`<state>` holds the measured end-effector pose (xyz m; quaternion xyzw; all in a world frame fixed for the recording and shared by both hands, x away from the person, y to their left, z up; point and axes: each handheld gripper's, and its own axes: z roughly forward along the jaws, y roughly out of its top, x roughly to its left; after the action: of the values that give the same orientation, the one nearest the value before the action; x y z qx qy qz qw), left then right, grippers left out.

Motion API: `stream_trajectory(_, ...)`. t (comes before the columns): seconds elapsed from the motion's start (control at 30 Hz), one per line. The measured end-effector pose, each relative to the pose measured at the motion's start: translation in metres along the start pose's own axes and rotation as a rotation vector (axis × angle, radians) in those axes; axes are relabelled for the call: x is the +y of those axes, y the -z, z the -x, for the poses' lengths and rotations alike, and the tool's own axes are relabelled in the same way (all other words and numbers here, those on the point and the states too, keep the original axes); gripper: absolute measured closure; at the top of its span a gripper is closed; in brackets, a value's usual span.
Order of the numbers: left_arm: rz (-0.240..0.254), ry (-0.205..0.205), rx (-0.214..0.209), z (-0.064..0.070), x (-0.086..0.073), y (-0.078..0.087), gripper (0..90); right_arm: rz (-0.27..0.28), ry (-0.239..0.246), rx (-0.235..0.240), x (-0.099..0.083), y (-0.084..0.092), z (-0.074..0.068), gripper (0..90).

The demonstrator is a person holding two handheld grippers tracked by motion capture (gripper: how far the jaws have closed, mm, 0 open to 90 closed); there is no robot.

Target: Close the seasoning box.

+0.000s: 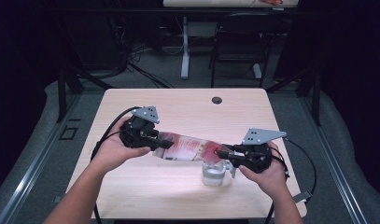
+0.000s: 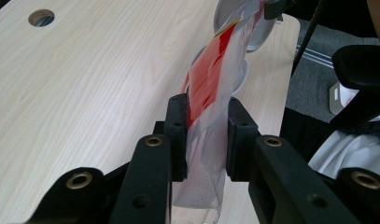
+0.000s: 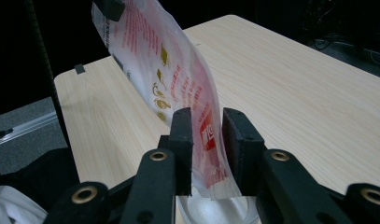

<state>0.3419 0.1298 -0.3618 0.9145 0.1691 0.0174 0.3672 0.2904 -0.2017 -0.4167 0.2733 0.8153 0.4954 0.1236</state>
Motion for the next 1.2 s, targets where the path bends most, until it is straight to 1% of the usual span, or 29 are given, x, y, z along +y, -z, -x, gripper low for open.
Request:
stream_trajectory(0.1, 0.005, 0.005, -0.003, -0.001, -0.001, 0.0, 75.0, 0.002, 0.001, 0.003, -0.001, 0.0, 0.001, 71.0)
stream_trajectory(0.17, 0.008, 0.01, -0.003, -0.001, -0.003, 0.0, 75.0, 0.001, 0.005, -0.007, -0.001, -0.001, 0.001, 67.5)
stream_trajectory(0.3, 0.011, 0.014, -0.002, -0.003, -0.005, 0.0, 74.9, 0.003, 0.009, -0.001, -0.001, -0.003, 0.0, 63.0)
stream_trajectory(0.33, 0.012, 0.022, -0.002, -0.002, -0.006, 0.0, 74.8, 0.001, 0.011, -0.005, -0.001, -0.003, 0.0, 62.1)
stream_trajectory(0.37, 0.01, 0.019, -0.002, -0.003, -0.007, 0.0, 74.7, 0.005, 0.009, -0.007, -0.001, -0.003, 0.0, 61.5)
stream_trajectory(0.4, 0.018, 0.027, -0.003, -0.003, -0.008, 0.0, 74.7, -0.002, 0.006, -0.015, -0.001, -0.002, 0.0, 60.1)
stream_trajectory(0.43, 0.017, 0.026, -0.004, -0.003, -0.008, 0.0, 74.7, -0.004, 0.004, -0.021, 0.0, -0.002, 0.0, 60.5)
stream_trajectory(0.5, 0.022, 0.028, -0.007, -0.004, -0.01, 0.0, 74.8, -0.01, -0.002, -0.011, 0.0, -0.001, 0.0, 67.0)
stream_trajectory(0.57, 0.027, 0.031, -0.007, -0.005, -0.01, -0.001, 74.8, -0.012, -0.003, -0.012, -0.001, -0.001, -0.001, 69.6)
stream_trajectory(0.67, 0.033, 0.033, -0.009, -0.006, -0.012, -0.001, 74.8, -0.017, 0.001, -0.026, -0.001, -0.003, 0.0, 71.8)
stream_trajectory(0.77, 0.036, 0.042, -0.01, -0.007, -0.013, -0.001, 74.8, -0.034, 0.001, -0.025, -0.003, -0.005, 0.0, 73.0)
stream_trajectory(0.93, 0.041, 0.046, -0.012, -0.008, -0.016, -0.001, 74.5, -0.051, 0.014, -0.03, -0.002, -0.007, -0.001, 78.1)
stream_trajectory(1.07, 0.047, 0.05, -0.014, -0.009, -0.02, -0.001, 74.3, -0.055, 0.008, -0.013, -0.002, -0.009, -0.001, 78.5)
stream_trajectory(1.2, 0.05, 0.049, -0.015, -0.01, -0.022, -0.002, 74.0, -0.067, 0.005, -0.014, -0.003, -0.01, -0.001, 80.3)
